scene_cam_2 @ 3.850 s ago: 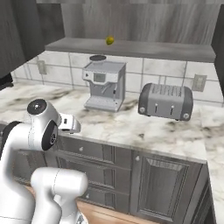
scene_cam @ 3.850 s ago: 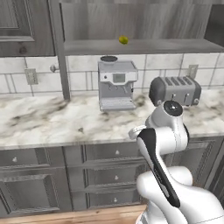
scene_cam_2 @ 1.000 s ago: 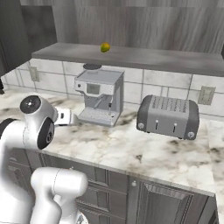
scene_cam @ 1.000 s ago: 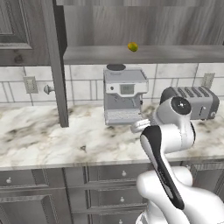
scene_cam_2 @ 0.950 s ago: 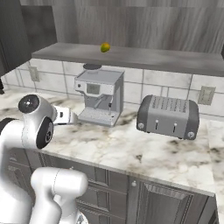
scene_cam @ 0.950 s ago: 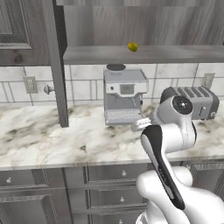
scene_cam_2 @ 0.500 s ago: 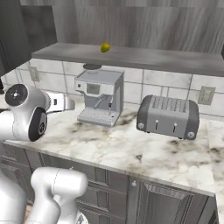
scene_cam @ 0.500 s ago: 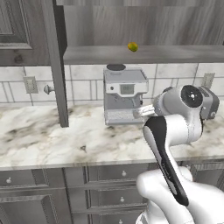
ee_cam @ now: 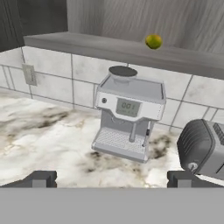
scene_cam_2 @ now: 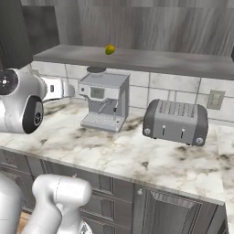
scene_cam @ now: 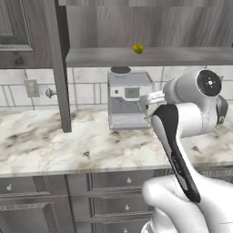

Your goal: Pick the mangos from the cabinet and place them in one bowl. Pick the peach from the sink and place it in the other bowl.

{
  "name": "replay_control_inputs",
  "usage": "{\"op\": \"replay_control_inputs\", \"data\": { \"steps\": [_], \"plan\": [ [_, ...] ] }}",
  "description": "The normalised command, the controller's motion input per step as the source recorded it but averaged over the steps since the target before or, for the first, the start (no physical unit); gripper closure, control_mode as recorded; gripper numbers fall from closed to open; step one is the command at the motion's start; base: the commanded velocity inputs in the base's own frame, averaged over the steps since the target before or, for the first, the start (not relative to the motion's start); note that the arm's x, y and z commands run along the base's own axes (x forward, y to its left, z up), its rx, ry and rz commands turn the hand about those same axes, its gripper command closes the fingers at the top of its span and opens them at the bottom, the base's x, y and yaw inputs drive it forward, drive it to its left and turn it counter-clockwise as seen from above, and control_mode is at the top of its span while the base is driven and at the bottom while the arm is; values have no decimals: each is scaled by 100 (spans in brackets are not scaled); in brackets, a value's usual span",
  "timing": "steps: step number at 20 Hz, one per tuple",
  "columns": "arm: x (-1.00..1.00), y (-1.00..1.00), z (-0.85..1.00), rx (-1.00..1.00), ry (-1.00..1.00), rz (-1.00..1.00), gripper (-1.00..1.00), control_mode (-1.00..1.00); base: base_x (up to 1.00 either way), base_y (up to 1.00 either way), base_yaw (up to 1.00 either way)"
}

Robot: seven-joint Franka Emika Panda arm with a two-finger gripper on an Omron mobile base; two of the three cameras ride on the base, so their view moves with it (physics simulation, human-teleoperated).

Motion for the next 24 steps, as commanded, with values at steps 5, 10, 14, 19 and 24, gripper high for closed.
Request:
{"op": "replay_control_inputs", "data": {
  "steps": [5, 10, 14, 19, 24],
  "plan": [
    [-3, 0, 32, 0, -4, 0, -100, -100, 0, 0, 0],
    [-16, 0, 30, 0, -1, 0, -100, -100, 0, 0, 0],
    [-15, 0, 29, 0, -1, 0, -100, -100, 0, 0, 0],
    [-1, 0, 37, 0, -1, 0, -100, -100, 0, 0, 0],
    [4, -4, 25, 1, 0, 0, -100, -100, 0, 0, 0]
  ]
}}
